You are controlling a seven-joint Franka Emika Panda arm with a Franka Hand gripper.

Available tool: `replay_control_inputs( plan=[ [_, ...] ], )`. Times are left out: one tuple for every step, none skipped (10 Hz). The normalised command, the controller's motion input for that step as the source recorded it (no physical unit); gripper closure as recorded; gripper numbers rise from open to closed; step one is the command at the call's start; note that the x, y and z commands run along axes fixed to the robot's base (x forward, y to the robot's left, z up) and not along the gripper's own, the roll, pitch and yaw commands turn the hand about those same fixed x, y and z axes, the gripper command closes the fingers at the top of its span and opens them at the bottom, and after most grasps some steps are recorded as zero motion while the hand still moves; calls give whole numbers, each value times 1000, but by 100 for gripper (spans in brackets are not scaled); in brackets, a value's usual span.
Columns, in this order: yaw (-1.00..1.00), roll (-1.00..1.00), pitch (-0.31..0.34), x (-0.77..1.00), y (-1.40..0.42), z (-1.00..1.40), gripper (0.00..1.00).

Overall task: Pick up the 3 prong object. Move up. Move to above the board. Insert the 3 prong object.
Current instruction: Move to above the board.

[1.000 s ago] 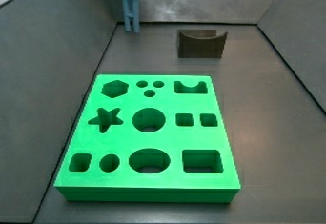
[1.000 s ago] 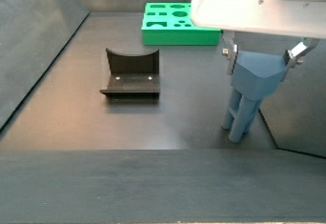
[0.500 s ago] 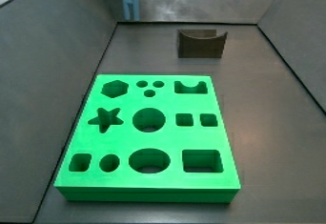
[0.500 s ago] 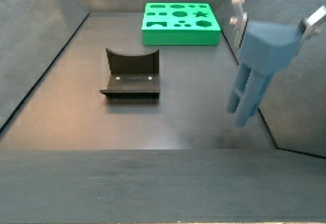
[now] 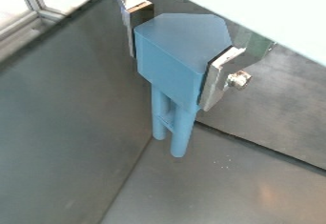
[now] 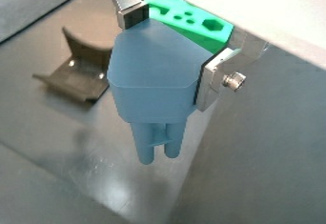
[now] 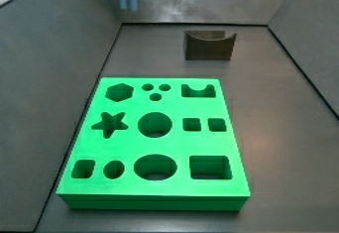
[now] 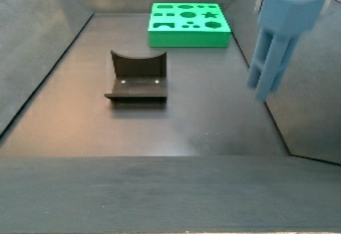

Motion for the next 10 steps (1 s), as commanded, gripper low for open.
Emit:
replay_control_inputs(
  plan=[
    [-22, 79, 59, -111, -232, 930, 100],
    [-8, 76, 59, -74, -152, 753, 100],
    [1, 61, 72, -28, -74, 522, 100],
    [8, 46, 90, -6, -37, 354, 100],
    [10, 42, 99, 5, -24, 244, 100],
    [1000, 32, 95, 304, -1000, 120, 100],
    [1000, 46, 102, 304, -1000, 121, 100],
    [846, 46, 106, 305, -1000, 127, 100],
    [661, -5, 84, 308, -1000, 129, 100],
    [302, 3, 60, 315, -1000, 127, 100]
  ],
)
